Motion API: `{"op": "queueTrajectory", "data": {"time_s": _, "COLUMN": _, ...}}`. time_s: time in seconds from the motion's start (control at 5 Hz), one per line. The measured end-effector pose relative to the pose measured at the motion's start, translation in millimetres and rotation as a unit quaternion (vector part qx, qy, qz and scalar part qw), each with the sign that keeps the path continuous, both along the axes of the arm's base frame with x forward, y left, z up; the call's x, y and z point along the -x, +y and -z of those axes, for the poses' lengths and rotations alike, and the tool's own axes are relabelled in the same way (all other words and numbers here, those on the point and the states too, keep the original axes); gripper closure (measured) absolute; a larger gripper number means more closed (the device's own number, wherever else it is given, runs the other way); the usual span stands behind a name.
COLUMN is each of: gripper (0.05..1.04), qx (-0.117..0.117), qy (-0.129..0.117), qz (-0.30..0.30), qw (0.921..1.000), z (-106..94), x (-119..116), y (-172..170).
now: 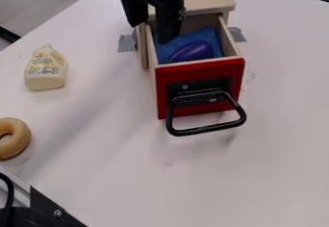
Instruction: Close the drawer
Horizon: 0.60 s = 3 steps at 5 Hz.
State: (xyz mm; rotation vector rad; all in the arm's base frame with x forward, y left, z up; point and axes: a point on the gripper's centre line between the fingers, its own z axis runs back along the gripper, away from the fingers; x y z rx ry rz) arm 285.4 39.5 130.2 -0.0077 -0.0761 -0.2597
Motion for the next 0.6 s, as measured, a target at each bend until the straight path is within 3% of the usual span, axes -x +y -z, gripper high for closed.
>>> {"op": "queueTrajectory", "data": {"time_s": 0.4, "gripper": 0.085, "qx": 0.009, "qy": 0.032, "qz": 0.032, "qw": 0.999, "z": 17.1, "x": 14.0, "y": -13.1}}
{"op": "queueTrajectory", "data": {"time_s": 0.6, "gripper": 0.085, "qx": 0.008, "qy": 0.027, "qz": 0.063, "qw": 0.9976, "z": 15.0, "x": 21.7, "y": -24.2}}
